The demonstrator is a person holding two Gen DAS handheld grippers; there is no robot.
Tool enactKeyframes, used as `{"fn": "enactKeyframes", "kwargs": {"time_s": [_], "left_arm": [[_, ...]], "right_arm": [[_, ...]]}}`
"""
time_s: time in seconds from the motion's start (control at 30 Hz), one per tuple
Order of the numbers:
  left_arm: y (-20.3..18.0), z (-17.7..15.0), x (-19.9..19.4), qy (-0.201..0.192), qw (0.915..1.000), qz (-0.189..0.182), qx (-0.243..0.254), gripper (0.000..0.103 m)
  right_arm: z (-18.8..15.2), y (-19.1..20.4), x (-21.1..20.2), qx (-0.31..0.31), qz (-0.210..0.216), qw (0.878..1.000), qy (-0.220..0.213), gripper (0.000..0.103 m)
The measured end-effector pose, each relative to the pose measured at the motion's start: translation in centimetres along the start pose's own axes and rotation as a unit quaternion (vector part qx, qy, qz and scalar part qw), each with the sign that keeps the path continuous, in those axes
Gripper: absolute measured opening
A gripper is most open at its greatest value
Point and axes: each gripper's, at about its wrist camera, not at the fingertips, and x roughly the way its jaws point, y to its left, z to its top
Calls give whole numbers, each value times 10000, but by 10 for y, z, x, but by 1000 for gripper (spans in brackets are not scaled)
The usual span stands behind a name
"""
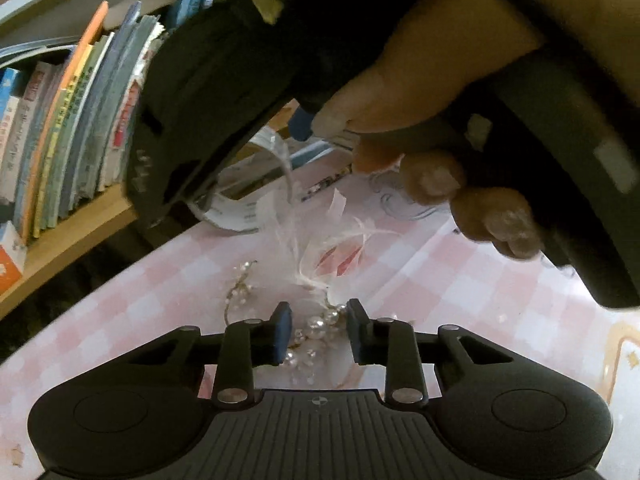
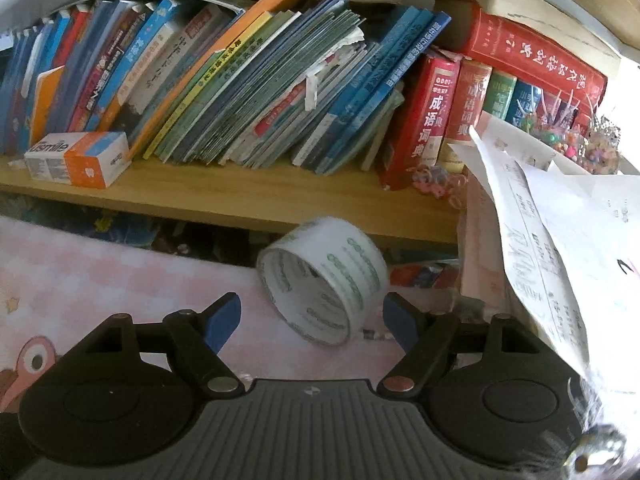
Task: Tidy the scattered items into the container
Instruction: 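Close the left tool on the pearl decoration while the right tool closes on the tape roll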
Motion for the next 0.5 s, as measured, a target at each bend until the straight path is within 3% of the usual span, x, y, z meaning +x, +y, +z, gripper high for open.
{"fn": "enactKeyframes", "kwargs": {"time_s": [0.1, 0.37, 0.47, 0.5], "left_arm": [[11, -6, -6, 61, 9999, 93, -4, 28], [49, -31, -31, 266, 9975, 475, -449, 27], [65, -38, -40, 338, 9954, 610, -649, 27], [69, -38, -42, 364, 9948, 645, -698, 26]], "right_arm": [[2, 5, 7, -44, -115, 9999, -16, 77], [0, 15, 30, -530, -894, 9946, 77, 76], [2, 11, 37, -480, -1008, 9937, 134, 57], [2, 10, 39, -463, -1023, 9935, 161, 45]]}}
